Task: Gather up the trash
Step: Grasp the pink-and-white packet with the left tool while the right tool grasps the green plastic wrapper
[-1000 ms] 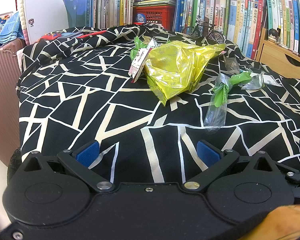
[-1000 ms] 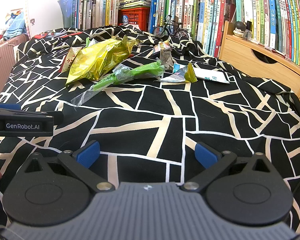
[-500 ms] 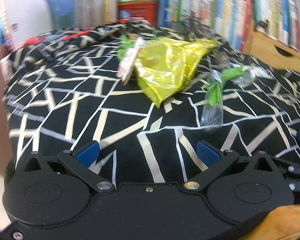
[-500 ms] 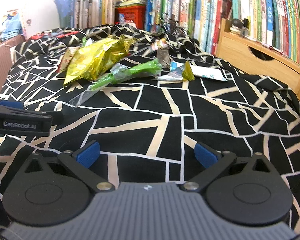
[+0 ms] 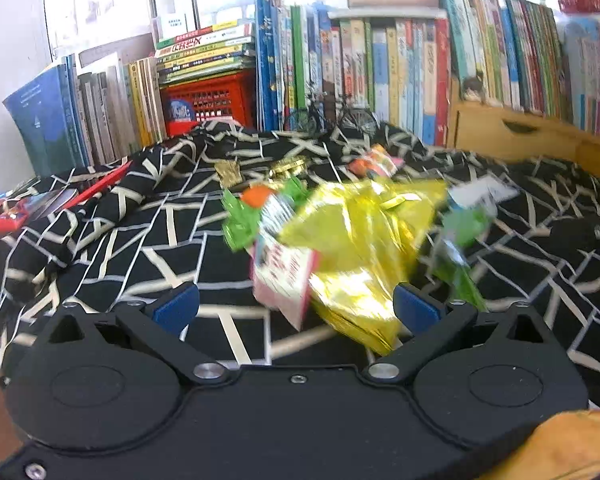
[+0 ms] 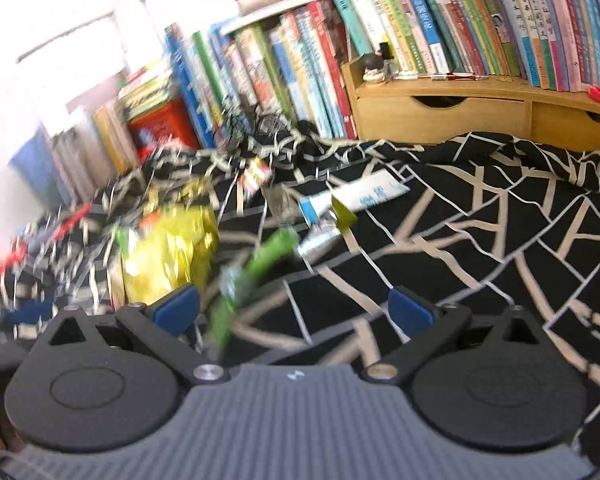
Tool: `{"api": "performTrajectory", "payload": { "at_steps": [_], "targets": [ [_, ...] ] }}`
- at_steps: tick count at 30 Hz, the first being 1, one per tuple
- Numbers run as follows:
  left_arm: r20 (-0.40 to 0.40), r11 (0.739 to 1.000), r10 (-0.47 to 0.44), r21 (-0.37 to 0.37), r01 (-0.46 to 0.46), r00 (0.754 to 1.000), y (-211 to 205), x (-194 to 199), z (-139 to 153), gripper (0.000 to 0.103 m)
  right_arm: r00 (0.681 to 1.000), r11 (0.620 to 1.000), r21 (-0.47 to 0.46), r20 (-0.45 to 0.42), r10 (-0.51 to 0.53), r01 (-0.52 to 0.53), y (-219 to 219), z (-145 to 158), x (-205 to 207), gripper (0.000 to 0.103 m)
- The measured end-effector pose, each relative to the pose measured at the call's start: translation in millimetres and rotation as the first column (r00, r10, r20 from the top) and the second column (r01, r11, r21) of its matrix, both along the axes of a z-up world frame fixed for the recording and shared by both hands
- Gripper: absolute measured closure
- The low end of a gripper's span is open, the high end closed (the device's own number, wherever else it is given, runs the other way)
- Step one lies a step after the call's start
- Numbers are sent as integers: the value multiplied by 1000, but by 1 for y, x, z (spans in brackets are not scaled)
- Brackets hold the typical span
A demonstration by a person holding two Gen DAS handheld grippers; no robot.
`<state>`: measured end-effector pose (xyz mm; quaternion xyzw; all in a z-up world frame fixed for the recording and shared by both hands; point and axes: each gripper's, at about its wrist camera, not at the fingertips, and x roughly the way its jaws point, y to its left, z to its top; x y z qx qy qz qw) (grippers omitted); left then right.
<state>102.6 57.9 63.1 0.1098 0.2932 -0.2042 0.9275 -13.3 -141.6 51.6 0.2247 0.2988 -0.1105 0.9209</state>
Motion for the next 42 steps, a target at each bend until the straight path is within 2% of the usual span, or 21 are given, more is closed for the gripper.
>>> {"api": "performTrajectory", "payload": {
  "at_steps": [4,7,9,13,17,20,22,24,26,29,31,33,37,40,42],
  "targets": [
    [-66,999,2,-48,-5,998,14,35,-9,0,998,999,-8,-30,-52,52,13,2,32,1],
    [-163,996,-1,-84,-13,987,22,57,-21,5,993,996,-54,-95,-72,67,24,-4,55,6],
    [-198,995,-15,-103,-5,980,24,65,-27,6,986,994,-78,-142,-83,73,30,-10,67,10],
    [-193,996,-25,-89,8,981,21,67,-30,6,979,995,-69,-182,-88,77,37,-21,80,14],
    [-183,995,-86,-64,75,979,15,64,-34,7,977,996,-81,-209,-51,35,51,-26,95,17],
    [-159,994,-107,-21,105,981,6,64,-38,16,970,991,-133,-240,-49,17,61,-30,105,21],
    [-154,992,-124,-13,124,980,3,66,-39,17,965,985,-171,-257,-57,12,67,-31,110,24],
    [-156,991,-130,-13,130,979,1,68,-37,26,961,984,-178,-270,-58,9,71,-32,113,30],
    [-163,992,-129,-13,129,978,0,70,-35,33,962,983,-186,-270,-48,-3,75,-31,113,44],
    [-180,993,-114,-25,112,977,2,75,-33,39,963,978,-208,-266,-38,-19,77,-29,114,51],
    [-179,995,-103,-24,101,978,5,77,-32,43,965,980,-199,-260,-38,-15,76,-29,113,54],
    [-176,995,-98,-36,93,979,9,79,-31,53,965,984,-180,-258,-43,-4,72,-29,113,59],
    [-190,992,-120,-50,113,974,16,83,-32,58,960,989,-144,-277,-51,11,65,-35,115,59],
    [-166,991,-128,-54,120,978,19,82,-31,63,954,993,-117,-295,-55,21,62,-41,116,59],
    [-156,991,-124,-67,114,980,22,82,-31,71,957,992,-120,-283,-63,30,62,-42,115,67]
  ]
}}
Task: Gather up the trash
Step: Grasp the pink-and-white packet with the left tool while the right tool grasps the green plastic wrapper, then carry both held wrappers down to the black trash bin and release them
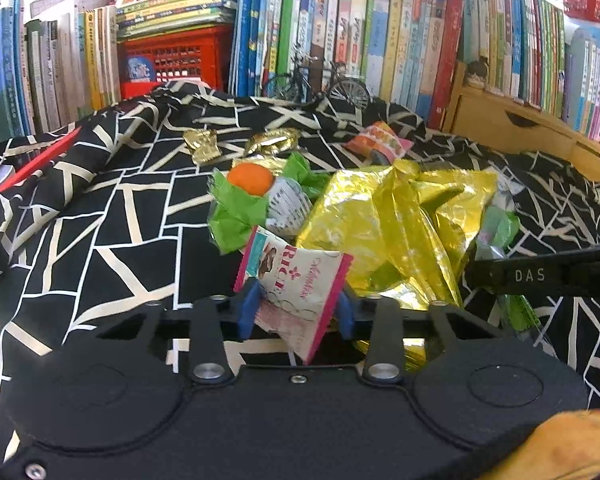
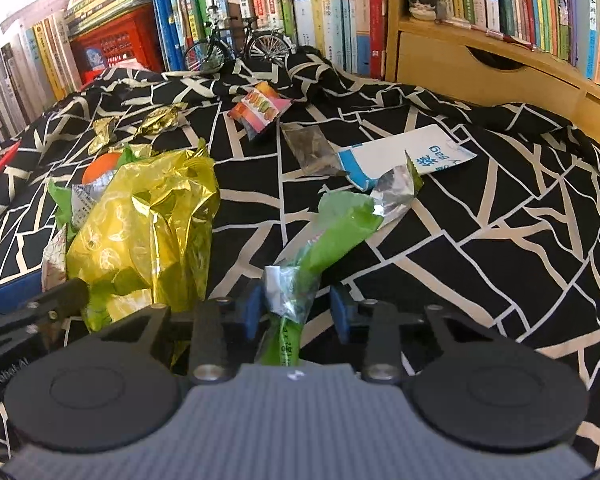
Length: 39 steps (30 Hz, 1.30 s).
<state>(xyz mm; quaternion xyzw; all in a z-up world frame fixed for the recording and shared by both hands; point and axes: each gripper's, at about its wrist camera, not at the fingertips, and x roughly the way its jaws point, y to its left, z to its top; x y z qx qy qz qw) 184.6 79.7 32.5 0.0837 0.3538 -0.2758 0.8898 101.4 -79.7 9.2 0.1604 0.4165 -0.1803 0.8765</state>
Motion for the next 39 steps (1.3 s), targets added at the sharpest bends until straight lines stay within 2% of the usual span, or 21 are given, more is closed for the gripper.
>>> {"api": "performTrajectory", "payload": {
  "at_steps": [3,5,6,13,19,24,33,39],
  "targets": [
    [-26,1000,0,-29,-1,1000,6,4,2,72,1000,1000,-2,20,3,-3,1,2,-3,71],
    [-12,1000,4,-18,-5,1000,8,3,3,73,1000,1000,-2,31,-3,3,1,6,-6,71],
    [-2,1000,5,-6,-5,1000,9,2,4,77,999,1000,-8,37,-8,8,2,9,-8,71],
    [0,1000,20,15,-20,1000,20,0,8,84,996,999,-35,89,-10,13,9,30,-22,71],
    [10,999,37,-4,-37,999,31,-4,16,88,993,999,-34,120,-2,7,16,45,-35,71],
    [31,1000,11,-10,-11,999,34,-6,17,94,991,999,-33,132,-14,18,23,51,-47,71],
    [79,1000,-15,-21,17,997,46,-14,29,95,987,998,-52,153,-38,47,39,62,-68,71],
    [104,998,39,-47,-34,994,66,-26,47,95,985,997,-71,172,33,-21,50,72,-73,71]
  ]
}}
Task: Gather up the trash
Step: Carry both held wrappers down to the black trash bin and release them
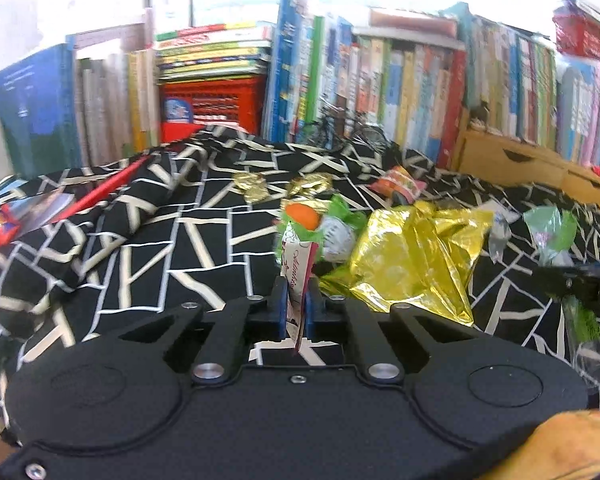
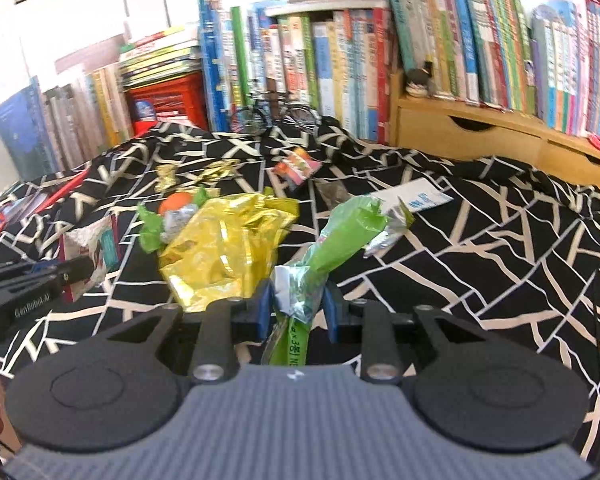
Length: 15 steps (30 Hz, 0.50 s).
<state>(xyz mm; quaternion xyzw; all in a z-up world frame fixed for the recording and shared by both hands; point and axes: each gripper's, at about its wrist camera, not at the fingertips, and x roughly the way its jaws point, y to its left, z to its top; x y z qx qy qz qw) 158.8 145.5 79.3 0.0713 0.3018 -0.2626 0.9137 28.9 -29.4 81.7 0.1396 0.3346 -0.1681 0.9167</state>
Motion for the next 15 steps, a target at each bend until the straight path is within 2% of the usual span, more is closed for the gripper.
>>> {"api": "performTrajectory", "payload": {
  "at_steps": [4,11,15],
  "targets": [
    [39,999,48,10,-49,998,14,-17,13,95,998,998,2,26,64,-65,7,10,-7,71],
    [54,991,130,-9,-130,990,55,-52,28,95,988,989,33,62,144,-146,29,29,-25,71],
    [58,989,147,-4,-147,987,82,-70,33,95,984,987,39,88,152,-156,51,34,-33,71]
  ]
}}
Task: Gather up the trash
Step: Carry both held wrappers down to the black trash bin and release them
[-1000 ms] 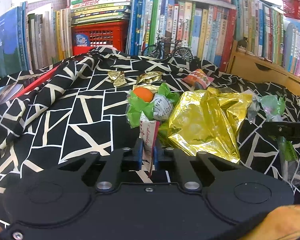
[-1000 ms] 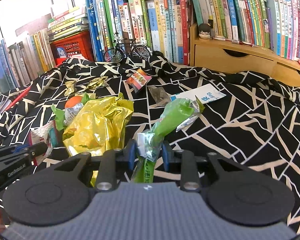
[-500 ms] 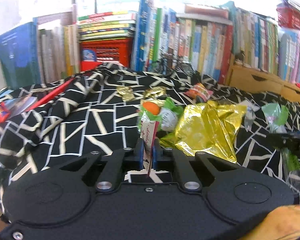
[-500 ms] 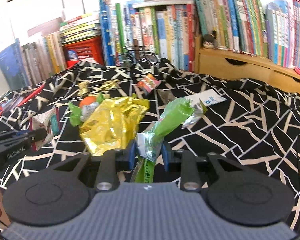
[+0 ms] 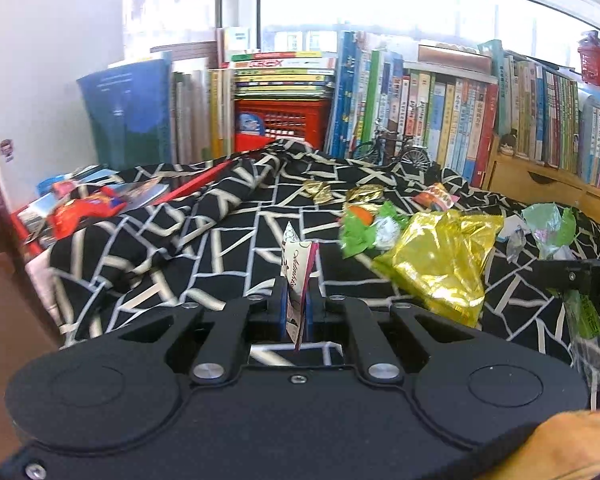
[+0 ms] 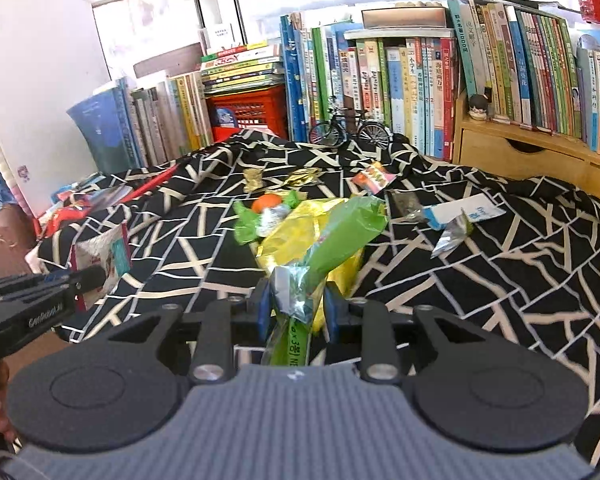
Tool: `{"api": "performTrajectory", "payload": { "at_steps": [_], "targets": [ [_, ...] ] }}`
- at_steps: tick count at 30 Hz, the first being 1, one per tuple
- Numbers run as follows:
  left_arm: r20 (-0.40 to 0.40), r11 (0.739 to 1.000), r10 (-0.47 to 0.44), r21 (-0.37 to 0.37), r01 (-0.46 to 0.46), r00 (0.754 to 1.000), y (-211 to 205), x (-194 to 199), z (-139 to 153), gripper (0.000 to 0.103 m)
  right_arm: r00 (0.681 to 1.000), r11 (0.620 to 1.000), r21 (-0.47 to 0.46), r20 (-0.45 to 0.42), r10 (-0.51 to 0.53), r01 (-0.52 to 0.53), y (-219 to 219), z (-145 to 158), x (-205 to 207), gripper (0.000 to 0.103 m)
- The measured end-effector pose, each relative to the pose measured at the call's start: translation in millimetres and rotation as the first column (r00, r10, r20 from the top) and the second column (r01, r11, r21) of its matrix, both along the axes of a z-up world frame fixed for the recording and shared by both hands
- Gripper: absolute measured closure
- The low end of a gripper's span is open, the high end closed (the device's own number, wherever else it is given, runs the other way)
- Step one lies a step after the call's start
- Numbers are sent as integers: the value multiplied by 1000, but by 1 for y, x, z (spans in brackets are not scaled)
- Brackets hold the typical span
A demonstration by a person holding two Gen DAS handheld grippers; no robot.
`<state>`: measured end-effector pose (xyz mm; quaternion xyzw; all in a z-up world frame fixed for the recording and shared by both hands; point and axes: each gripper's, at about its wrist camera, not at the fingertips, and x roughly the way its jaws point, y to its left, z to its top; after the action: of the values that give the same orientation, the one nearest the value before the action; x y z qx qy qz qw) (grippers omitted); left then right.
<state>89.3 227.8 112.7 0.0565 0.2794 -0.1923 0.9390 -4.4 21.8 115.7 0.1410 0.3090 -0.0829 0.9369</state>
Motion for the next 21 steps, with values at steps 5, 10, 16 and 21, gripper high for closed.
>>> {"api": "performTrajectory", "payload": {
  "at_steps": [5,10,16,21],
  "targets": [
    [-7,1000,-7,-1,7,1000,46,-17,2,95,1000,1000,7,16,2,-2,39,-1,-8,71],
    [-20,997,-73,15,73,997,95,-33,-3,95,999,999,-12,19,-31,32,91,-4,-19,71],
    [-50,994,-104,39,106,993,151,-45,-16,95,1000,1000,-7,1,-21,21,149,-11,-29,71],
    [-98,995,-80,59,86,992,194,-49,-37,95,999,999,-3,-16,50,-50,192,-20,-29,71]
  ]
}}
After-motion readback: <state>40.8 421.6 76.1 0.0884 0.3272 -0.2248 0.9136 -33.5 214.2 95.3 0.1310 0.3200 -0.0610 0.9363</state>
